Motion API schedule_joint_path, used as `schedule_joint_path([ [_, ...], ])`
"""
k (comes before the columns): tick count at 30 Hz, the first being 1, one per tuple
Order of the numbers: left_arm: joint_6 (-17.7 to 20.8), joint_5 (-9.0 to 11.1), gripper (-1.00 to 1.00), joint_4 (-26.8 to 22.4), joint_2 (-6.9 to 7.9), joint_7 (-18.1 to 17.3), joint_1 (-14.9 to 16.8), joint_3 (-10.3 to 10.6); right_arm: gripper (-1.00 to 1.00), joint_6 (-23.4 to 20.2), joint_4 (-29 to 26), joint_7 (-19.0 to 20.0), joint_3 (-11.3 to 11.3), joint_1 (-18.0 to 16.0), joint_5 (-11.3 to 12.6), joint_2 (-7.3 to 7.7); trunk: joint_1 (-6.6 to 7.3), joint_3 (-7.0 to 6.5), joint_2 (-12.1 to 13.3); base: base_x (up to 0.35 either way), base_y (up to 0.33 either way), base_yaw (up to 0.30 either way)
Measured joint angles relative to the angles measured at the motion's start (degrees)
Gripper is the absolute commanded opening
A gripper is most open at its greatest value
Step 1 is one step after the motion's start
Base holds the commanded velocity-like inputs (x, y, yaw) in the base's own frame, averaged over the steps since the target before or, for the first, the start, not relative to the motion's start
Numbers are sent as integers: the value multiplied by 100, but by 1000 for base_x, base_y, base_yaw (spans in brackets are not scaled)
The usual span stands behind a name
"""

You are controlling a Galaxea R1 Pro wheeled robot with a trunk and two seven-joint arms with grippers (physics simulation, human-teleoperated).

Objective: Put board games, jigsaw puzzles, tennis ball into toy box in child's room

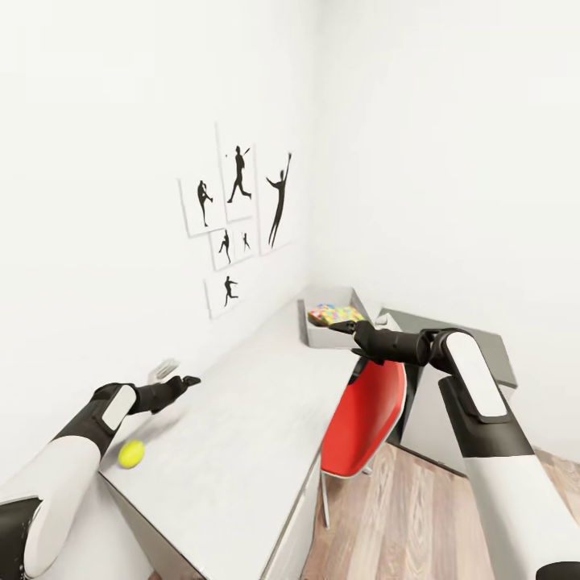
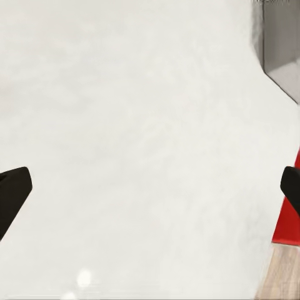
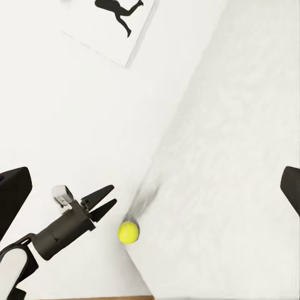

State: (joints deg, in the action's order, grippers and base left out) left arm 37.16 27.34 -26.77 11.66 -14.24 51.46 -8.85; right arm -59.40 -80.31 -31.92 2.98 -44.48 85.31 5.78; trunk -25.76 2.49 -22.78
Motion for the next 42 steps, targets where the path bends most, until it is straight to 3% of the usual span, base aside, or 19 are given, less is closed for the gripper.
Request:
schedule_joint_path([
  [15, -280, -6, 100, 0, -13, 164, -36, 24, 100, 7, 38, 0, 11, -1, -9, -5, 1, 0, 0, -19, 50, -13],
  [18, -352, -1, 100, 0, -28, 573, -36, 29, 100, 7, 38, 0, 12, -1, -8, -7, 1, 0, 0, 0, 0, 0],
  [20, -390, 5, 100, 3, -39, 1029, -36, 32, 100, 7, 37, 0, 12, -1, -8, -9, 1, 0, 0, 0, 0, 0],
  [24, -515, -20, 100, 4, -45, 1450, -36, 23, 100, 11, 31, 0, 12, -1, -8, -10, 1, 0, 0, 0, 0, 0],
  [36, -780, -47, 100, 39, -83, 1844, -35, 17, 100, 16, -5, -6, 35, -1, -4, -11, 1, 0, 0, 0, 0, 0],
  [42, -850, -67, 100, 291, -77, 1957, -35, 19, 100, 24, -47, -9, 38, -1, 3, -10, 1, 8, 0, 0, 0, 0],
])
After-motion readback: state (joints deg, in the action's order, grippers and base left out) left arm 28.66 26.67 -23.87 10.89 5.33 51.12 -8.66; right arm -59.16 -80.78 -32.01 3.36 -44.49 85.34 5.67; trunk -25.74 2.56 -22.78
